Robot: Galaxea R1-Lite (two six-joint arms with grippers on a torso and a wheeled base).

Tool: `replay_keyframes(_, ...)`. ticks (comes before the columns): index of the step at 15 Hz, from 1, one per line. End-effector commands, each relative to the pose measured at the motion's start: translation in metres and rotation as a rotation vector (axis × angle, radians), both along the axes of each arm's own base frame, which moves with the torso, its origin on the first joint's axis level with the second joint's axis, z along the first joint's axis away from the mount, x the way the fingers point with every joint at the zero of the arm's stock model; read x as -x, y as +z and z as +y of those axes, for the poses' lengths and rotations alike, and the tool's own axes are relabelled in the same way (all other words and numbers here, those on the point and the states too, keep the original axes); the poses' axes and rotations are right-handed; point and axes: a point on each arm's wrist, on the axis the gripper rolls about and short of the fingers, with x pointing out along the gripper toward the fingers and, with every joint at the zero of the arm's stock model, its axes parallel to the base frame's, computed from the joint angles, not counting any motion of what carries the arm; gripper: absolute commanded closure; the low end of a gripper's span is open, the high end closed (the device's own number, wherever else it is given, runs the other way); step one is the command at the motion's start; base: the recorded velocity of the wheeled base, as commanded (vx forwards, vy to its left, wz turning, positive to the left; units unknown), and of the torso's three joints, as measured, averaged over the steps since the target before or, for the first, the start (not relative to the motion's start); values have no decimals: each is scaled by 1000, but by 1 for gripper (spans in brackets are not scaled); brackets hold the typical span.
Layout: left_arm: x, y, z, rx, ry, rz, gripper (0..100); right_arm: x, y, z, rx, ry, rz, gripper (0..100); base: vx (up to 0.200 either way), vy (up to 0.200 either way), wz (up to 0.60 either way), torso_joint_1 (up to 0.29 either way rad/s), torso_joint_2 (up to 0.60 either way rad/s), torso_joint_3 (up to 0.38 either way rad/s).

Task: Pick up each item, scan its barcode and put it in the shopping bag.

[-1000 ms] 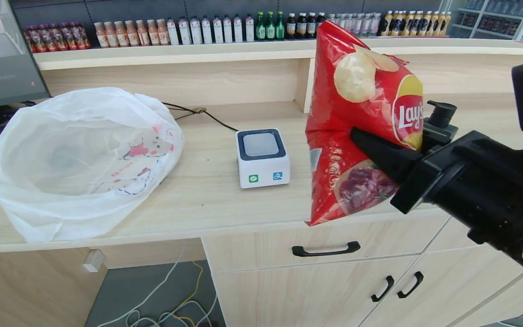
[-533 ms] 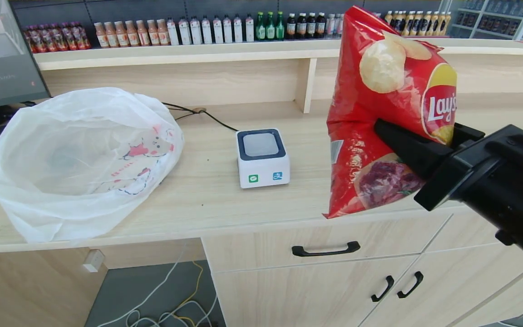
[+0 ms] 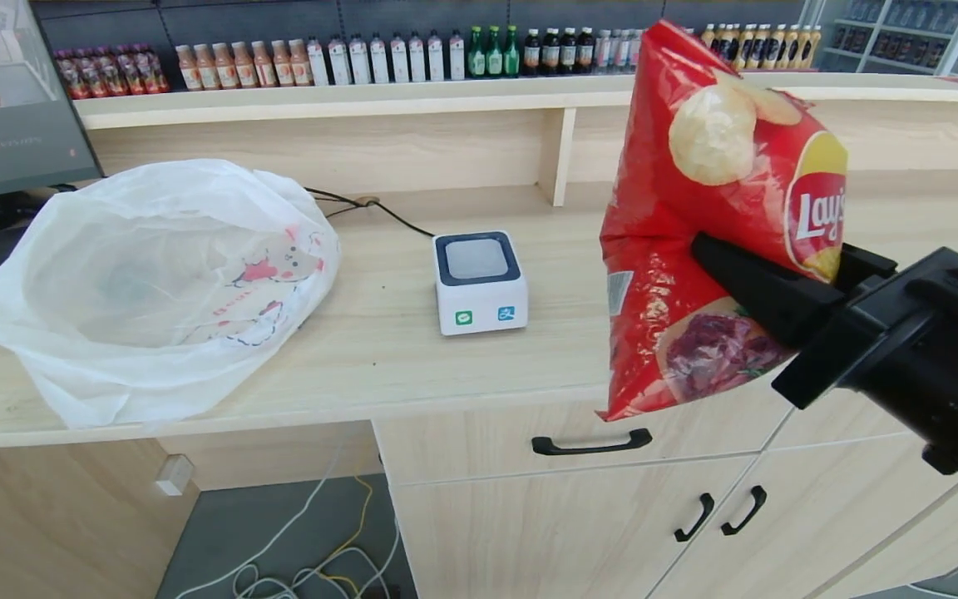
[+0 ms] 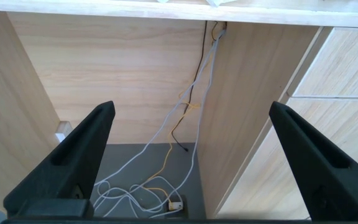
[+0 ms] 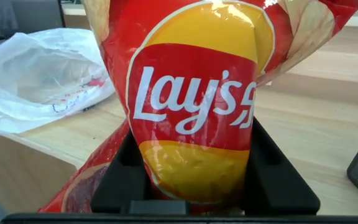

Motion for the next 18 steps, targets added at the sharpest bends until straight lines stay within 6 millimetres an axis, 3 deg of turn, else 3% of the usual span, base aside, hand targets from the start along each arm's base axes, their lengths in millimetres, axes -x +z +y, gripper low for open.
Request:
replay_keyframes(1,0,0,0,-1,0,0,0,-1,-2,-1,-1,-5,10,100,0,200,0,-7,-2,7)
replay_keyframes(13,0,0,0,-2,0,0,0,8,-7,-21,0,-47,9,100,0,200,0,4,3,3)
replay_keyframes(18,0,0,0,-2,0,0,0,3,0,-17,61,-72,-39,100,0,0,0,0,0,0)
